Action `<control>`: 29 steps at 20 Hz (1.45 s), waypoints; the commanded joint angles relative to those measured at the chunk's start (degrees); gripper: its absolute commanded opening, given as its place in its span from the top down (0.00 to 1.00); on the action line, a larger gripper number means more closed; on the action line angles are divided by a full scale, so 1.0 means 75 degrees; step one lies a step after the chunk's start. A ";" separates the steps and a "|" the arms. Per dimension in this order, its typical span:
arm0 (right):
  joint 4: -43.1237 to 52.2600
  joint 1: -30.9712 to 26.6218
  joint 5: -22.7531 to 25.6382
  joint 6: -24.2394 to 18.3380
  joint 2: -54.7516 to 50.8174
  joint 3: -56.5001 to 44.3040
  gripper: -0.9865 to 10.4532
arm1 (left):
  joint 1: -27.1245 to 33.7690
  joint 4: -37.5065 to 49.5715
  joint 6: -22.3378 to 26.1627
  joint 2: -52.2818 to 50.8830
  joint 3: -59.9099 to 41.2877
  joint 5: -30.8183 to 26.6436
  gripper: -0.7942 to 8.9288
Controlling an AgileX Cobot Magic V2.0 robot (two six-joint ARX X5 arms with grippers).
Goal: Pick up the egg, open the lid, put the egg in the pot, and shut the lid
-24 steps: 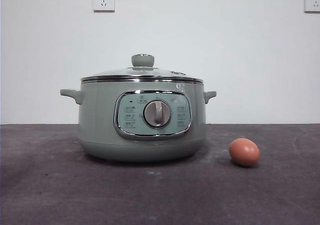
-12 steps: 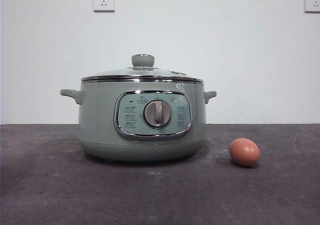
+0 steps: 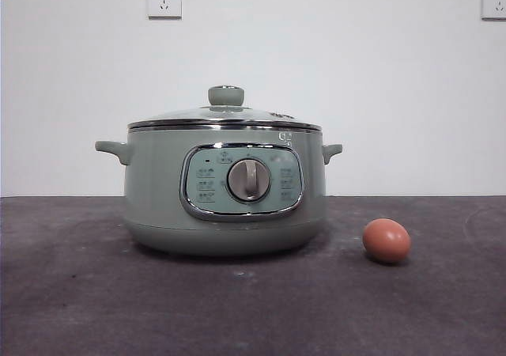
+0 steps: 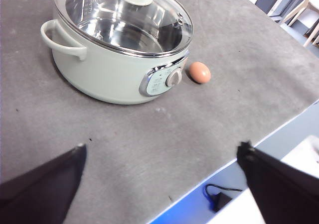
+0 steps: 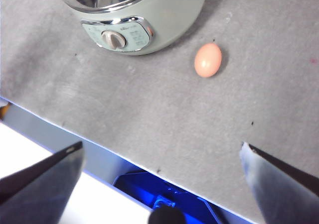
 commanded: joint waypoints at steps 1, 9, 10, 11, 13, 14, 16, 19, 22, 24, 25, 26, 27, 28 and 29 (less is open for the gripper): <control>0.0131 0.0023 0.0003 0.0073 0.0146 0.0032 0.36 | -0.0023 0.0058 0.0044 -0.0009 0.0038 0.0020 0.24; 0.1329 0.0746 0.0052 0.0329 0.2060 0.0032 0.37 | -0.0023 0.0055 0.0044 -0.0009 0.0038 0.0023 0.24; 0.1585 0.0921 0.0169 0.0393 0.2445 0.0032 0.37 | -0.0023 0.0055 0.0044 -0.0009 0.0038 0.0023 0.24; 0.1795 0.1070 0.0382 0.0437 0.2766 0.0032 0.37 | -0.0023 0.0055 0.0044 -0.0009 0.0038 0.0023 0.24; 0.2192 0.1373 0.0883 0.0443 0.3494 0.0032 0.37 | -0.0023 0.0055 0.0044 -0.0009 0.0038 0.0023 0.24; 0.2378 0.1507 0.1075 0.0455 0.3879 0.0032 0.37 | -0.0023 0.0055 0.0044 -0.0009 0.0038 0.0023 0.24; 0.2757 0.1711 0.1341 0.0493 0.4514 0.0032 0.37 | -0.0023 0.0055 0.0044 -0.0009 0.0038 0.0023 0.24; 0.3465 0.1999 0.1833 0.0583 0.5292 0.0032 0.37 | -0.0023 0.0055 0.0044 -0.0009 0.0038 0.0020 0.24; 0.4147 0.2218 0.2154 0.0694 0.5866 0.0032 0.38 | -0.0023 0.0055 0.0044 -0.0009 0.0038 0.0017 0.24; 0.4505 0.2291 0.2294 0.0697 0.6207 0.0032 0.42 | -0.0023 0.0055 0.0044 -0.0009 0.0038 0.0017 0.24; 0.4645 0.2317 0.2346 0.0699 0.6356 0.0032 0.42 | -0.0023 0.0055 0.0044 -0.0009 0.0038 0.0017 0.24; 0.4762 0.2331 0.2419 0.0717 0.6508 0.0032 0.42 | -0.0023 0.0052 0.0044 -0.0009 0.0038 0.0017 0.24; 0.4829 0.2343 0.2436 0.0717 0.6659 0.0032 0.42 | -0.0023 0.0052 0.0044 -0.0009 0.0038 0.0017 0.24; 0.4873 0.2358 0.2439 0.0717 0.6808 0.0032 0.42 | -0.0023 0.0052 0.0044 -0.0009 0.0038 0.0017 0.24; 0.4925 0.2358 0.2448 0.0717 0.6953 0.0032 0.42 | -0.0023 0.0052 0.0044 -0.0009 0.0038 0.0017 0.24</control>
